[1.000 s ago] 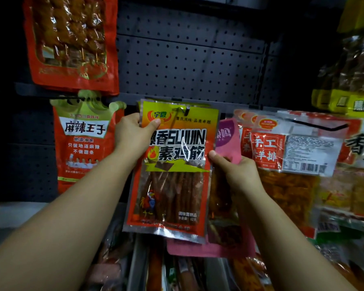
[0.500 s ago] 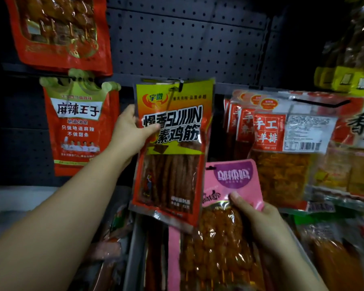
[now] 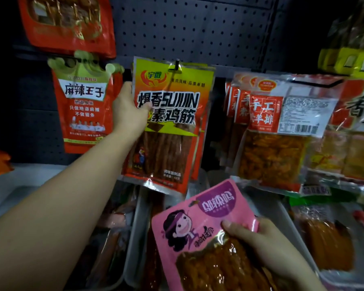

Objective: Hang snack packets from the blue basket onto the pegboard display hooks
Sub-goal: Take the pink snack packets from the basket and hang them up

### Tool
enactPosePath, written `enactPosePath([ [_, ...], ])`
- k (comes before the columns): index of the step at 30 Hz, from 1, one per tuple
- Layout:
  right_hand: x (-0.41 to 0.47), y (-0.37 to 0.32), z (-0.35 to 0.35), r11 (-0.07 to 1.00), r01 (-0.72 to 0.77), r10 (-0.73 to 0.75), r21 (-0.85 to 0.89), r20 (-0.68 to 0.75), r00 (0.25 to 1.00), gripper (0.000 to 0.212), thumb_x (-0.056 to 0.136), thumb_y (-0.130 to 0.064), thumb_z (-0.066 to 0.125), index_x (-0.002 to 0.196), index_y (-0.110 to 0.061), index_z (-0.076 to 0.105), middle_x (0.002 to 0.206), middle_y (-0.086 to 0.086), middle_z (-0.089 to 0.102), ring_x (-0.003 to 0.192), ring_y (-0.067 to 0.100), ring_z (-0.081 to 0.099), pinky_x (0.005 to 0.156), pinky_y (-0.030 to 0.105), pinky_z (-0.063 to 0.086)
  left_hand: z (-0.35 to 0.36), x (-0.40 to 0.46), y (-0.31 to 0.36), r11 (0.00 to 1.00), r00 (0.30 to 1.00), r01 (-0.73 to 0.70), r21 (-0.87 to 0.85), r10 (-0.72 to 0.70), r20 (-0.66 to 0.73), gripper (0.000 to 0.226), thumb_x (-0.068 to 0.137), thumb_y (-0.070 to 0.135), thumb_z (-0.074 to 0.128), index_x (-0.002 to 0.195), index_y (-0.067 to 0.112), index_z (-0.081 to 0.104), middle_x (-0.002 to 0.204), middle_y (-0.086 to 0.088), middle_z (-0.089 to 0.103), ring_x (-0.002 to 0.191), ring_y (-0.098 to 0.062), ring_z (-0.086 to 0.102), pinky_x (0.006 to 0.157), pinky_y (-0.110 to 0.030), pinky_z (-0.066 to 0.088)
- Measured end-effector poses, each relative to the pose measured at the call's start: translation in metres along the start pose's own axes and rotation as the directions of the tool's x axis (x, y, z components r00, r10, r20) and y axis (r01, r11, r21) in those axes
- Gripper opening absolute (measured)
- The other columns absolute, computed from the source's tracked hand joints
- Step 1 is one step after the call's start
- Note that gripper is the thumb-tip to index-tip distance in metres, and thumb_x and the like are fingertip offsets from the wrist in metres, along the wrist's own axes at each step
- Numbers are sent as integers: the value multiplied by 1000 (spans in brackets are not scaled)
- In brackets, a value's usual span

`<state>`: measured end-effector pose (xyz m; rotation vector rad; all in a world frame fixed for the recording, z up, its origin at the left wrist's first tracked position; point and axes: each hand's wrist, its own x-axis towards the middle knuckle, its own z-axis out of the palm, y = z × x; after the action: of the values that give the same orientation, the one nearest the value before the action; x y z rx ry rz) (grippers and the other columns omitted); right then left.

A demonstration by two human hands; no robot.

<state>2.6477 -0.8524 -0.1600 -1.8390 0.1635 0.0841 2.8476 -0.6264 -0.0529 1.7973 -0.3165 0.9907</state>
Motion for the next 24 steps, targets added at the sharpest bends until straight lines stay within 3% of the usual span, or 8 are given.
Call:
enactPosePath([
  [3, -2, 2, -2, 998, 9, -10, 64, 25, 1000, 42, 66, -38, 70, 99, -13, 73, 93, 5, 76, 89, 21, 72, 87, 35, 52, -1, -1, -1, 1000, 1000, -3, 15, 3, 4, 26, 84, 12, 65, 108, 9, 54, 94, 6, 59, 86, -11, 54, 68, -20, 36],
  [6, 4, -2, -2, 977, 24, -21, 211, -16, 1000, 38, 67, -30, 70, 97, -5, 72, 89, 12, 76, 81, 24, 73, 63, 22, 56, -1, -3, -8, 1000, 999, 15, -4, -15, 39, 27, 84, 15, 66, 108, 8, 55, 107, -6, 62, 95, -19, 57, 79, -27, 44],
  [9, 13, -5, 0, 943, 9, 2, 332, -33, 999, 35, 69, -22, 69, 96, 0, 69, 86, 17, 75, 72, 24, 74, 52, 21, 54, -1, -11, -21, 996, 992, 87, 23, -89, 85, 47, 79, 29, 72, 114, 10, 48, 122, -12, 49, 110, -26, 52, 95, -36, 43],
  [12, 21, 0, 4, 925, -29, 38, 380, -18, 999, 42, 68, -23, 72, 102, 2, 68, 91, 20, 74, 79, 29, 73, 63, 30, 57, 0, -26, -30, 975, 941, 216, -54, -193, 278, 87, 67, 42, 80, 132, 18, 27, 136, -9, 46, 121, -24, 49, 105, -41, 38],
  [15, 27, 9, 4, 914, -55, 69, 401, -20, 997, 52, 63, -27, 76, 106, 1, 67, 97, 22, 73, 88, 35, 72, 80, 40, 54, 7, -39, -38, 969, 917, 226, -98, -178, 356, 111, 65, 34, 83, 143, 19, 5, 145, -7, 39, 126, -16, 42, 108, -34, 32],
  [18, 30, 14, 4, 915, -62, 76, 400, -19, 997, 58, 60, -29, 80, 108, 0, 66, 100, 23, 72, 92, 38, 70, 89, 47, 52, 10, -44, -42, 967, 932, 217, -131, -166, 323, 109, 69, 29, 82, 144, 22, 4, 144, -5, 39, 125, -14, 42, 102, -28, 30],
  [24, 32, 18, 5, 904, -27, 48, 427, -37, 998, 60, 55, -33, 81, 105, -3, 68, 99, 21, 73, 91, 36, 71, 85, 44, 52, 4, -49, -40, 970, 945, 195, -146, -146, 293, 98, 73, 29, 79, 145, 20, 13, 141, -1, 44, 126, -15, 43, 100, -27, 32],
])
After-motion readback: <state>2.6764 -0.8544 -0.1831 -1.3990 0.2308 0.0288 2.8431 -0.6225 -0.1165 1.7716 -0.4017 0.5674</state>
